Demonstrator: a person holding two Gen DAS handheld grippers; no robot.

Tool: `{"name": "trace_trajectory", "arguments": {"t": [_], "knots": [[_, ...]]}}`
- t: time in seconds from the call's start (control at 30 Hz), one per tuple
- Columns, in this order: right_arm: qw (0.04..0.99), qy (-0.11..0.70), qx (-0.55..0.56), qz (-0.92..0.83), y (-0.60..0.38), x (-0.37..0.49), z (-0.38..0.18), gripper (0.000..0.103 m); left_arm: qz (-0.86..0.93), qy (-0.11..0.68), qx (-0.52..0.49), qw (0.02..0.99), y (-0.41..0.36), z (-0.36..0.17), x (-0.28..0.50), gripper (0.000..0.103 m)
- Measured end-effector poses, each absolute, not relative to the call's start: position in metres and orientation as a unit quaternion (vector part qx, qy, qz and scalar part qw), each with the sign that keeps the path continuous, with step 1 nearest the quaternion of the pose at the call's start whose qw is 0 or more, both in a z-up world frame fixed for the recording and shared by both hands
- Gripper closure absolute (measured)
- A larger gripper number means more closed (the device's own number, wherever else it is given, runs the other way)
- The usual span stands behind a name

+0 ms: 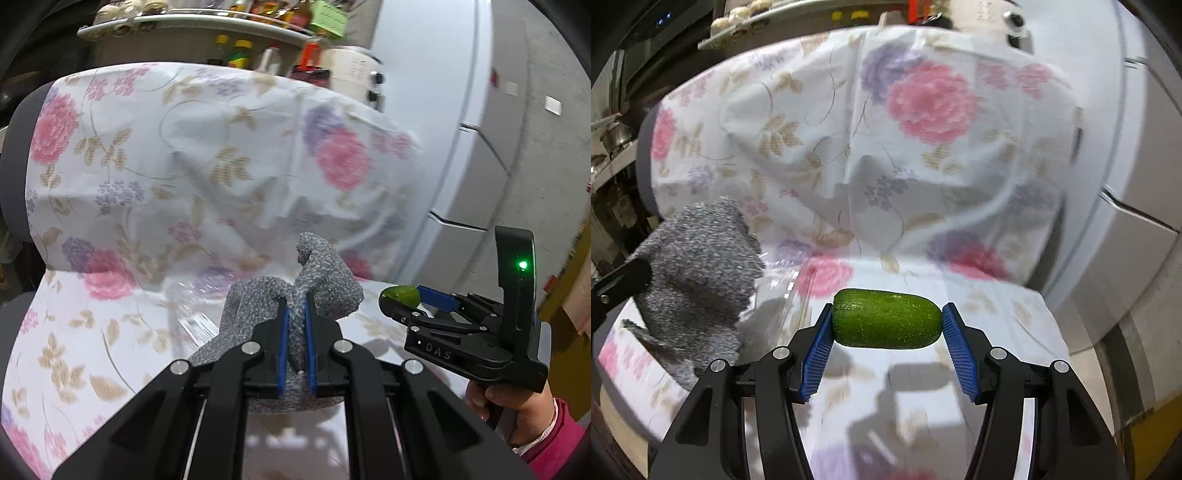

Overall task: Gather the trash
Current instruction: 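Grasp the green cucumber with the right tool while the left tool holds the cloth, then carry cloth and cucumber toward the bin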

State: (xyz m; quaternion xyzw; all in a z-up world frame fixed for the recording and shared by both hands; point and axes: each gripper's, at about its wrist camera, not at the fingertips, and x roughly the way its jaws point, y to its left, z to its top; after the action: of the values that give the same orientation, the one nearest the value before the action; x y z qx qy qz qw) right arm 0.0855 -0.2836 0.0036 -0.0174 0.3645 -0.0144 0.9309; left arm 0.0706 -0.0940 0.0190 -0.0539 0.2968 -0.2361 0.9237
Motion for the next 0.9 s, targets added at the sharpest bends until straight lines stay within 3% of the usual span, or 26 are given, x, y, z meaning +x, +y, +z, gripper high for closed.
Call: {"name": "trace_trajectory", "arguments": {"t": [0.53,0.9], "knots": [[0.938,0.343,0.034,-0.034,-0.31,-0.066,0.008,0.044,-0.29,0.289,-0.017,0.912,-0.119,0.031,-0.042,0.097],[0.937,0.335,0.062,-0.081,-0.344,-0.126,0.0,0.044,-0.354,0.298,0.0,0.886,-0.16,0.019,-0.06,0.097]]}}
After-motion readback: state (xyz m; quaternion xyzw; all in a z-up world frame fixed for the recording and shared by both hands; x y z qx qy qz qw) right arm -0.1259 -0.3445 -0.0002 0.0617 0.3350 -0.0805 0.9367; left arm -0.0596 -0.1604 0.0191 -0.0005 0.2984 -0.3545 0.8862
